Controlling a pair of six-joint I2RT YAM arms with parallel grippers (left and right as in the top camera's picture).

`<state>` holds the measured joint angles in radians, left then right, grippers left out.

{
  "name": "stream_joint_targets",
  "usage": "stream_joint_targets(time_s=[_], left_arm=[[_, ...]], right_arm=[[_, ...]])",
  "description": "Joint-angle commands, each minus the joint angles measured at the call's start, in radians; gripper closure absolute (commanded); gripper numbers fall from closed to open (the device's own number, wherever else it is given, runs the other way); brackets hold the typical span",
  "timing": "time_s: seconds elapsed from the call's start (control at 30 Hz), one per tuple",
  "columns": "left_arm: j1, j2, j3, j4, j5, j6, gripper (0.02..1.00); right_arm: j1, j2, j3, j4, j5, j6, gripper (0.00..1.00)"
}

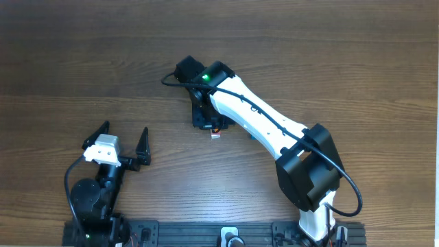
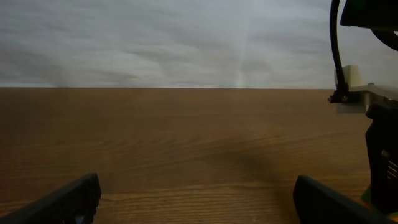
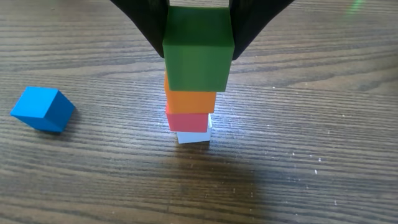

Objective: Stack Cubes

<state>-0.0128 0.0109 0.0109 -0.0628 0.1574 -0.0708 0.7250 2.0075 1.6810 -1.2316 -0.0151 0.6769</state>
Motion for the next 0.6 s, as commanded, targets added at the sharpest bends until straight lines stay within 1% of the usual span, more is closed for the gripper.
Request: stream_joint_targets(time_s=[0.03, 0.3, 0.4, 0.6], left_arm=[[0.005, -0.005, -0.005, 0.000, -0.001, 0.014, 0.018], [0.005, -0.005, -0.005, 0.000, -0.001, 0.015, 0.018], [0.005, -0.005, -0.005, 0.000, -0.001, 0.014, 0.018], [0.005, -0.005, -0.005, 0.000, -0.001, 0.014, 0.018]], right_arm=[[-0.011, 0.007, 0.018, -0.005, 0.013, -0.005, 0.739], [-0.011, 0.007, 0.018, -0.022, 0.013, -0.005, 0.715], [-0.011, 0.007, 0.018, -0.021, 0.013, -0.005, 0.671], [-0.011, 0.007, 0.018, -0.020, 0.013, -0.005, 0.627]])
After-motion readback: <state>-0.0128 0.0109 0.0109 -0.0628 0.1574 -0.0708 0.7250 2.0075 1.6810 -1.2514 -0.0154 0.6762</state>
